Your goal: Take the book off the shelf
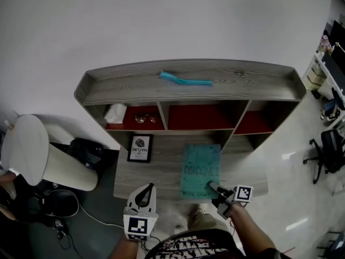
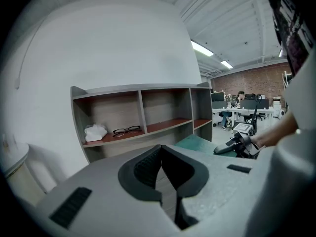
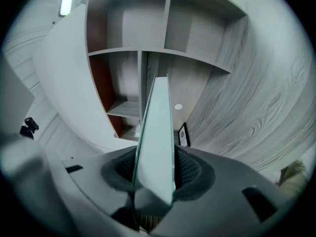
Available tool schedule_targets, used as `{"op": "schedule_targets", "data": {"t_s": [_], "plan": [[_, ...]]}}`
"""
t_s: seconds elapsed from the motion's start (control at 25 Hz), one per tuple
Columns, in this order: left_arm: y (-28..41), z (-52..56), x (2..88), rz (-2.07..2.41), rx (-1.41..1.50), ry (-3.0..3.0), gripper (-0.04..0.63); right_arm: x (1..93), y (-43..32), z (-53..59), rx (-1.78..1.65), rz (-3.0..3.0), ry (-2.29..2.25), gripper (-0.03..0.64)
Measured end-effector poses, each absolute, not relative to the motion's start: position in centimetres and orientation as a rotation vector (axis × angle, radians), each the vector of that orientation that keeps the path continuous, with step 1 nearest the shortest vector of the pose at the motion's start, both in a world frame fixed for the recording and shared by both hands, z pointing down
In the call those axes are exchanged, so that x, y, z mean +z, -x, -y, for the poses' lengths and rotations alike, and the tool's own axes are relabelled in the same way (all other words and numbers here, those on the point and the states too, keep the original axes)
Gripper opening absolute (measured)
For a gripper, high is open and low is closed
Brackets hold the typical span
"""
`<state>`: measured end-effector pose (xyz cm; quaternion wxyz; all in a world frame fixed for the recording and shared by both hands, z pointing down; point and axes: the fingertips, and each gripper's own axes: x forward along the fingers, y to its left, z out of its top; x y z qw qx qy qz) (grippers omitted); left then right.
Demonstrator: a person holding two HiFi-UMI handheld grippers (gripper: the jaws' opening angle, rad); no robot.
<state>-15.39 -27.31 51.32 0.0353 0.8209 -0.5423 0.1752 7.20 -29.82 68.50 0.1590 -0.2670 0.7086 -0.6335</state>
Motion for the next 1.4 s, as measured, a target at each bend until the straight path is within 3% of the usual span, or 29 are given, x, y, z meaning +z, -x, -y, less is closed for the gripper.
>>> {"op": "schedule_targets", "data": {"t_s": [0.96,1.2,1.4], "plan": [[13.1,28.4,51.8,1.621,0.612,-2.515,0.006,86.2,-10.6,28.9,-2.053,-2.063,1.155,0.174],[12.9,27.4,51.3,1.627,0.558,-2.528,0.006,88.2,-13.2,29.5,-1.895,-2.345,1.599,0.3],[13.2,25.5,50.3,1.623,0.51,-2.527,0.006,86.5,-16.1,28.3,-1.68,-2.644,1.927,0.339]]}}
